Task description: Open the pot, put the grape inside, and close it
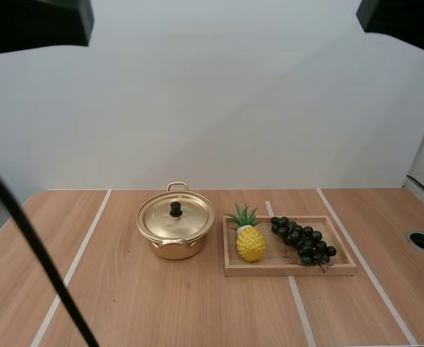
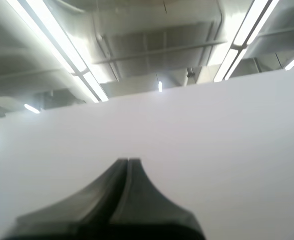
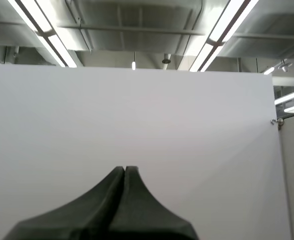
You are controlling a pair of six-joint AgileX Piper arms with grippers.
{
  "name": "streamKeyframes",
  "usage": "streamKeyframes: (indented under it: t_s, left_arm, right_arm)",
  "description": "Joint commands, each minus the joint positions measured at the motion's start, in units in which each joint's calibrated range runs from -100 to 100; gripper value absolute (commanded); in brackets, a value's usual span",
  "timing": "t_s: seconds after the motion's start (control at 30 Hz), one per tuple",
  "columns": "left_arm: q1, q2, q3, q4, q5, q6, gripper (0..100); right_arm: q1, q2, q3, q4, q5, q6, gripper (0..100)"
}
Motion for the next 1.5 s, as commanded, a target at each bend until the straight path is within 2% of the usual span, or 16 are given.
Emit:
streamKeyframes:
  t_s: [0.0, 0.13, 0.3, 0.4, 0.53, 0.73, 0.8, 0.87, 0.9, 0.93, 0.97, 1.0, 1.03, 1.07, 1.33, 1.47]
  left_arm:
    - [0.06, 12.4, -7.2, -0.9, 17.1, 0.0, 0]
    - [0.06, 24.2, -16.2, -0.9, 31.7, 1.5, 0]
    - [0.06, 31.9, -21.8, -4.3, 42.2, 7.3, 0]
    - [0.06, 34.0, -21.9, -8.7, 44.1, 12.1, 0]
    - [0.06, 35.9, -21.9, -15.0, 46.9, 17.9, 0]
    - [0.06, 36.8, -22.0, -16.7, 47.4, 19.6, 0]
    - [0.06, 36.8, -22.0, -16.7, 46.8, 19.6, 6]
    - [0.06, 36.8, -22.0, -16.7, 46.4, 19.6, 23]
    - [0.06, 36.8, -22.0, -16.7, 46.4, 19.6, 36]
    - [0.06, 36.8, -22.0, -16.7, 46.6, 19.6, 48]
    - [0.06, 36.8, -22.0, -16.7, 47.0, 19.6, 65]
    - [0.06, 36.8, -22.0, -16.9, 47.6, 19.6, 84]
    - [0.06, 36.8, -22.0, -17.2, 47.7, 19.4, 100]
    - [0.06, 36.8, -22.0, -17.2, 47.7, 18.7, 100]
    - [0.06, 36.8, -22.0, -17.0, 47.7, 18.0, 100]
    - [0.06, 38.3, -22.0, -17.0, 48.4, 19.6, 100]
  right_arm:
    - [0.1, 10.9, -6.9, 0.0, 8.8, 0.1, 0]
    - [0.1, 20.3, -14.1, -0.8, 16.9, 0.1, 0]
    - [-1.3, 24.2, -16.4, 0.6, 17.1, -0.5, 0]
    - [-2.5, 24.6, -16.4, 1.2, 17.1, -1.5, 0]
    - [-2.8, 24.6, -16.4, 4.1, 17.3, -8.2, 0]
    - [-2.8, 24.6, -16.4, 5.3, 17.0, -14.2, 0]
    - [-2.8, 24.6, -16.4, 5.5, 17.4, -16.3, 0]
    - [-2.8, 24.6, -16.4, 5.5, 17.4, -16.5, 0]
    - [-2.8, 24.6, -16.4, 5.5, 17.4, -16.5, 6]
    - [-2.8, 24.6, -16.4, 5.6, 17.4, -16.5, 19]
    - [-2.8, 24.6, -16.4, 5.7, 17.4, -16.5, 41]
    - [-3.0, 24.6, -16.4, 5.7, 17.2, -16.5, 68]
    - [-3.3, 24.6, -16.4, 5.7, 16.5, -16.5, 91]
    - [-3.7, 24.6, -16.4, 5.1, 15.7, -16.5, 100]
    - [-4.4, 24.6, -16.4, 6.1, 13.1, -16.3, 100]
    - [-4.4, 24.6, -16.4, 6.1, 17.1, -16.3, 100]
